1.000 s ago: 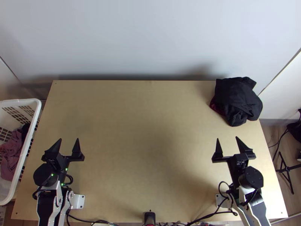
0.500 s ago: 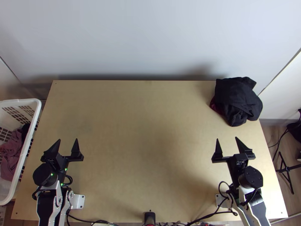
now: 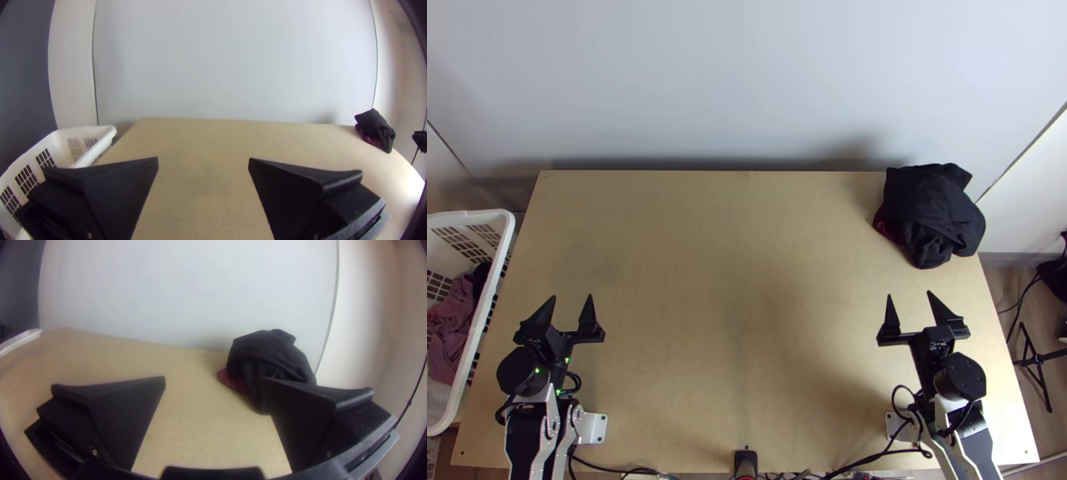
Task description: Fold the t-shirt
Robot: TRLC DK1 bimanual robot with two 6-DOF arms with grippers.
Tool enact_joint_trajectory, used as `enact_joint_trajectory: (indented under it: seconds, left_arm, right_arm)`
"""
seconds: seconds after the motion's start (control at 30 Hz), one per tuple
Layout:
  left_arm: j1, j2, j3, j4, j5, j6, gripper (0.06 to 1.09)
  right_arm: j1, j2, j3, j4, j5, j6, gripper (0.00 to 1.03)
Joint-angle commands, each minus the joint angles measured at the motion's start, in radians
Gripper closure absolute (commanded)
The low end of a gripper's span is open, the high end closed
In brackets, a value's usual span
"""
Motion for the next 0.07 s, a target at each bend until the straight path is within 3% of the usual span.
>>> enact_joint_trajectory:
  seconds: [0.0, 0.03]
  left_arm:
    - [0.000, 0.000, 0.000, 0.000, -0.001, 0.000, 0.10]
    - [0.000, 0.000, 0.000, 0.000, -0.001, 0.000, 0.10]
  right_arm:
    - [0.000, 0.001, 0.000, 0.000, 0.000, 0.001, 0.04]
    - [0.000, 0.001, 0.000, 0.000, 0.000, 0.001, 0.05]
